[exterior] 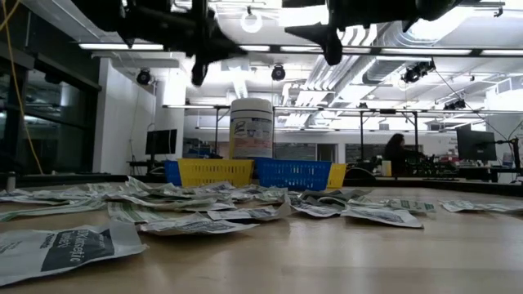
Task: Pick & Place First Aid Supplies
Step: Put the green bandage pad into the left yellow bin
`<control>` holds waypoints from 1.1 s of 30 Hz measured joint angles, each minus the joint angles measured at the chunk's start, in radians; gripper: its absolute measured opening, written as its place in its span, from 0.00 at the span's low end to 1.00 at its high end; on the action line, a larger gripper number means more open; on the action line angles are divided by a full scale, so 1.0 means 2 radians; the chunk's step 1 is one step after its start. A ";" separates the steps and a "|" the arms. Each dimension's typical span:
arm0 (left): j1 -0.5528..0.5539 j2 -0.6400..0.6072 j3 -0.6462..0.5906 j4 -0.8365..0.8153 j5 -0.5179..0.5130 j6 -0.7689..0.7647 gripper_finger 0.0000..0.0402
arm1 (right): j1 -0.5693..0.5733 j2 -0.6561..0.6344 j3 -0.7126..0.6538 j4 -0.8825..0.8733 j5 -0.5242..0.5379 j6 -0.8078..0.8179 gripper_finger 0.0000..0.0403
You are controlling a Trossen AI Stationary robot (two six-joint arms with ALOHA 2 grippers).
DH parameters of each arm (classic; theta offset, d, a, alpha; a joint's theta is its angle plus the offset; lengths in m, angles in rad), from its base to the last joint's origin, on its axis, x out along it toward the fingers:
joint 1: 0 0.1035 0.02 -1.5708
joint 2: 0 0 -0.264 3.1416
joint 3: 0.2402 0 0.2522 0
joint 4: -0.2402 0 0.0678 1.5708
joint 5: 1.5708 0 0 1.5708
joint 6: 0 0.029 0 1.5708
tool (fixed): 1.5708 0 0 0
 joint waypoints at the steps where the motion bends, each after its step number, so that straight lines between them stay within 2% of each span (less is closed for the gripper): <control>1: 0.006 0.000 0.000 -0.028 -0.002 0.000 0.00 | -0.003 -0.003 0.000 -0.011 0.000 0.000 0.53; 6: 0.032 0.002 0.000 -0.144 -0.023 0.012 0.00 | -0.012 -0.015 0.000 -0.051 0.000 -0.002 0.53; 10: 0.052 0.014 0.000 -0.189 -0.044 0.013 0.00 | -0.012 -0.016 0.000 -0.060 0.002 -0.002 0.54; 16: 0.082 0.053 0.000 -0.189 -0.047 0.009 0.00 | -0.012 -0.016 0.000 -0.069 0.008 -0.003 0.54; 24: 0.114 0.113 0.000 -0.155 -0.007 0.006 0.00 | -0.012 -0.016 0.000 -0.073 0.026 -0.005 0.54; 33: 0.113 0.151 0.000 -0.128 0.008 -0.017 0.00 | -0.012 -0.016 0.000 -0.082 0.026 -0.002 0.54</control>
